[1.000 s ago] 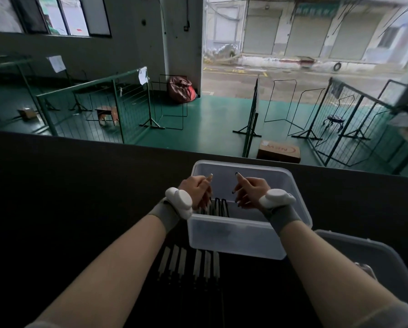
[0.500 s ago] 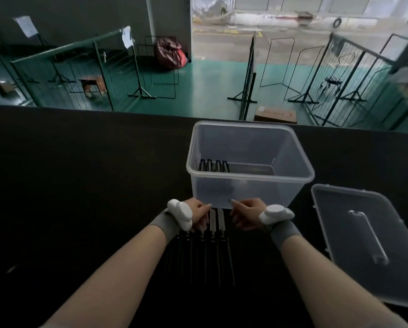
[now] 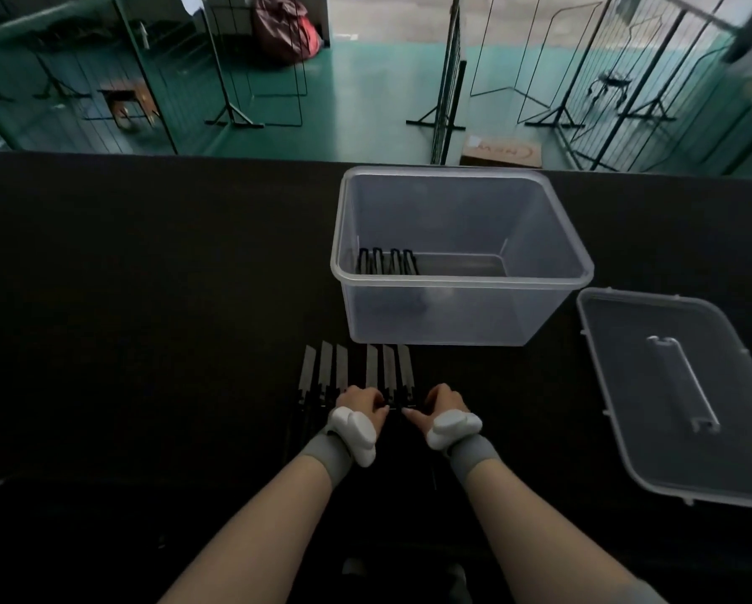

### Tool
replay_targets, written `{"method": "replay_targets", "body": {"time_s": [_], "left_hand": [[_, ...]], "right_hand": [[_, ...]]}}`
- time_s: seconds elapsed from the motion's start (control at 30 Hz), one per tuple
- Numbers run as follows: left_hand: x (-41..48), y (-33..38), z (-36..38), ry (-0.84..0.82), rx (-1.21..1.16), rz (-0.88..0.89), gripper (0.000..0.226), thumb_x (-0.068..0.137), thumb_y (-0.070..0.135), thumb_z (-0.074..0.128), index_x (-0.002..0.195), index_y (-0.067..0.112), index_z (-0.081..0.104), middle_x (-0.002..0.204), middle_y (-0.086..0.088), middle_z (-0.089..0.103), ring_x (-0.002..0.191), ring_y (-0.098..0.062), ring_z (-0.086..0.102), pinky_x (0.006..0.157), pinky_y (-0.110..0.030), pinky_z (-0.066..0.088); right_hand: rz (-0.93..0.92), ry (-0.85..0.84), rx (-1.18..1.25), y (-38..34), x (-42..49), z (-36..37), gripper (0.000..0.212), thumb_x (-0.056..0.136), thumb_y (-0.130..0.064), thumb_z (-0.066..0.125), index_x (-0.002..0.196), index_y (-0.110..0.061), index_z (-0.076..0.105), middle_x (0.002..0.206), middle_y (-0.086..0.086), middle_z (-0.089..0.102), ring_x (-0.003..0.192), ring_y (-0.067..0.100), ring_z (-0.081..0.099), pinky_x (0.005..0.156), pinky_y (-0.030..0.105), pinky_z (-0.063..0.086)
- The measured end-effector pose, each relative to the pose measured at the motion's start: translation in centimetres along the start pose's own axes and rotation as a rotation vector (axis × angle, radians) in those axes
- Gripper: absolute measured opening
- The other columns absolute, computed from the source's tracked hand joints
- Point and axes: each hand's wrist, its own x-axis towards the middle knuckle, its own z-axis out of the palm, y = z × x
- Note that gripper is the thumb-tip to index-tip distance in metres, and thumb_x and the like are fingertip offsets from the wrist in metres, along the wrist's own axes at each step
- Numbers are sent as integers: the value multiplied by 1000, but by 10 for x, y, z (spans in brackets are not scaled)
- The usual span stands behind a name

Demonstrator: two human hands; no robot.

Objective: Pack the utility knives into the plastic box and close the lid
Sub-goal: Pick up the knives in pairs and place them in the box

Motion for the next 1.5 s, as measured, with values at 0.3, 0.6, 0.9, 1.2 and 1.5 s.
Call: {"method": "replay_targets", "body": {"time_s": [0.3, 0.6, 0.9, 1.2, 1.5], "left_hand": [[5, 19, 8, -17, 183, 59, 51, 88, 47, 55, 126, 14, 49, 133, -10, 46, 125, -26, 42, 100, -36, 42], [3, 49, 28, -78, 362, 126, 60, 85, 50, 57, 130, 12, 45, 133, -9, 47, 125, -26, 43, 102, -36, 39], [-5, 83, 21, -170, -21, 153, 45, 90, 33, 58, 130, 17, 45, 130, -6, 55, 118, -22, 55, 96, -33, 48], [-17, 135, -6, 67, -287, 474, 31, 88, 25, 63, 114, 11, 53, 107, -10, 66, 97, -25, 66, 93, -40, 53], [-29, 191, -56, 274, -719, 564, 18, 91, 19, 60, 102, 10, 49, 81, -10, 61, 62, -22, 67, 60, -28, 58]], "right_hand": [[146, -5, -43, 29, 4, -20, 63, 83, -44, 63, 132, -10, 43, 133, 11, 49, 122, 28, 51, 94, 36, 45], [247, 74, 104, 70, -7, -42, 56, 91, -37, 55, 136, -7, 41, 134, 12, 51, 122, 26, 52, 88, 32, 44], [139, 322, 503, 99, -29, -74, 48, 96, -31, 49, 135, -5, 37, 133, 16, 53, 122, 31, 52, 98, 36, 41], [-168, 725, 761, 103, -34, -128, 36, 93, -24, 55, 119, -1, 45, 110, 18, 62, 105, 35, 61, 92, 41, 48], [-497, 736, 803, 66, -50, -203, 28, 94, -19, 54, 115, -3, 47, 93, 14, 61, 83, 32, 64, 76, 39, 56]]}}
